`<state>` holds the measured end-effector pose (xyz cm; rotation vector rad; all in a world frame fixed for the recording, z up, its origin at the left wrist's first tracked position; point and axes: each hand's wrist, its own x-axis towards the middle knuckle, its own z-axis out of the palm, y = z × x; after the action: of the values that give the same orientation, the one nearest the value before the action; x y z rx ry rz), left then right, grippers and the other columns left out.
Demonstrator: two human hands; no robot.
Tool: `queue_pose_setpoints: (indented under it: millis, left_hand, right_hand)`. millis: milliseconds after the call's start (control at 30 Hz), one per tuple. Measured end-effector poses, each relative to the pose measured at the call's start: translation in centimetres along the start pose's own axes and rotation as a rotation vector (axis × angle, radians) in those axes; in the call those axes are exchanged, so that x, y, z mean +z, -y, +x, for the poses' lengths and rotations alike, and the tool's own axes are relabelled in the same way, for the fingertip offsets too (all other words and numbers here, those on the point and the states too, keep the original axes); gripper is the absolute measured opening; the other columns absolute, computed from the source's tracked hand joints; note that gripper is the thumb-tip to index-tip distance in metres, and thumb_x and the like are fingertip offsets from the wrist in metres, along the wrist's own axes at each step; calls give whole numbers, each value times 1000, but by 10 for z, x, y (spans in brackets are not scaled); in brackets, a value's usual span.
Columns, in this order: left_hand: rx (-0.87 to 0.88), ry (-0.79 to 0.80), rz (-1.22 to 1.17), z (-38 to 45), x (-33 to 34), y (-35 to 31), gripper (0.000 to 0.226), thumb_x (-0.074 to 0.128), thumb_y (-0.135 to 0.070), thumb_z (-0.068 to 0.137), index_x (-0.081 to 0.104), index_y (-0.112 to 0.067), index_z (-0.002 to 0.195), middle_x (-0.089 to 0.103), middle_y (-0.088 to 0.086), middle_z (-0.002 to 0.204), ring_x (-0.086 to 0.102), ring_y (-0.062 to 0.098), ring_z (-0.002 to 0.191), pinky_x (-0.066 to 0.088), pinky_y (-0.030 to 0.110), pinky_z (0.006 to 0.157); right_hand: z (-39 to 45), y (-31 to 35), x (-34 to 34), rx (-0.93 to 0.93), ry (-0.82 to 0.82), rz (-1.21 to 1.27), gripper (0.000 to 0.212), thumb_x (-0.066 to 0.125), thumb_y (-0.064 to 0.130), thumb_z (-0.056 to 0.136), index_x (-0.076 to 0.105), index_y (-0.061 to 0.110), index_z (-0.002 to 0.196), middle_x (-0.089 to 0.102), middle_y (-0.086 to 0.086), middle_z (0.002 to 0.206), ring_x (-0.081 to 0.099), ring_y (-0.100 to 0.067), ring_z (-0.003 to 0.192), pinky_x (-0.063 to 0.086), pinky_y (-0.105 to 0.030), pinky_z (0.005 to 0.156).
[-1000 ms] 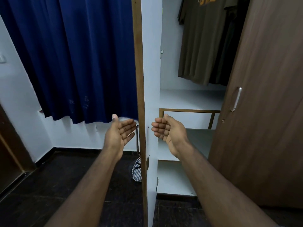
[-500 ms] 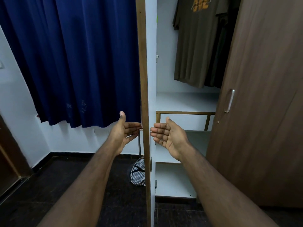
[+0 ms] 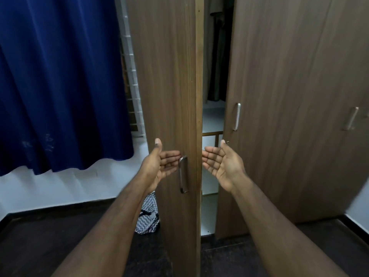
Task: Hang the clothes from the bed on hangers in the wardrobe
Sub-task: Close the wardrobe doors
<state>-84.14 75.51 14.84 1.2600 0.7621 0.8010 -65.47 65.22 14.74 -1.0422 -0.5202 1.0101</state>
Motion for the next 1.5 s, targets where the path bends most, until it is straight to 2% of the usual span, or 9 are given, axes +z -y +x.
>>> queue_pose_setpoints:
  millis: [267,533,733,933,1067,1167,1300,1433,1500]
  left_hand:
    - [0,96,-55,65,67,16,76,30,-67,97,68,-7,123,70,11,124,62,27,122,45,47,109]
    - [45,45,-106,134,123,27,69,31,-62,101,65,-7,124,70,10,122,66,21,116,51,41,103]
    - [94,-65,-28,178,146,33,28,55,-28,103,70,-8,116,76,5,108,72,15,99,55,31,92]
    - [129,-70,196,219,158,35,23,67,-2,90,72,-20,104,77,-2,85,69,6,80,52,19,69]
    - [166,-135,169,245,169,35,21,72,-1,88,70,-12,105,75,1,79,70,3,71,52,17,61]
    - [174,-141,145,260,172,37,19,71,1,88,69,-10,103,74,3,81,70,8,77,57,21,66]
    - [148,-117,97,279,169,38,20,72,1,88,69,-13,102,75,8,90,71,12,86,57,24,67]
    - [107,-94,43,298,168,38,21,74,-1,86,70,-16,99,76,9,95,73,15,92,56,25,68]
    - [91,-87,22,306,167,38,21,74,-1,86,71,-16,101,77,8,96,74,15,93,57,27,72]
  right_hand:
    - [39,28,-68,-141,-85,19,51,44,44,103,68,1,113,74,-17,105,72,-29,100,55,-41,92]
    - [124,15,-82,-211,19,-530,17,60,24,98,71,24,112,73,1,111,68,-14,106,56,-36,94]
    - [173,9,-80,-372,-10,-937,21,61,28,98,72,18,112,68,13,96,63,-2,89,38,-1,64]
    - [219,2,-86,-422,-146,-1031,17,61,27,96,73,15,93,74,-3,88,69,-19,84,48,-30,67]
    - [239,12,-95,-419,-114,-990,14,66,22,93,77,14,96,75,-2,92,68,-16,86,51,-30,73]
    - [255,21,-112,-354,-222,-696,9,71,18,90,78,23,93,76,5,90,70,-13,86,57,-34,82]
    - [286,52,-139,-314,-430,-178,15,66,4,93,73,16,87,70,0,73,61,-13,67,52,-25,62]
    - [313,77,-158,-352,-436,-294,19,68,13,94,74,11,112,75,2,99,70,-7,94,57,-26,83]
    - [322,83,-159,-331,-336,-296,19,63,13,97,72,11,113,75,3,101,71,-5,93,57,-21,79]
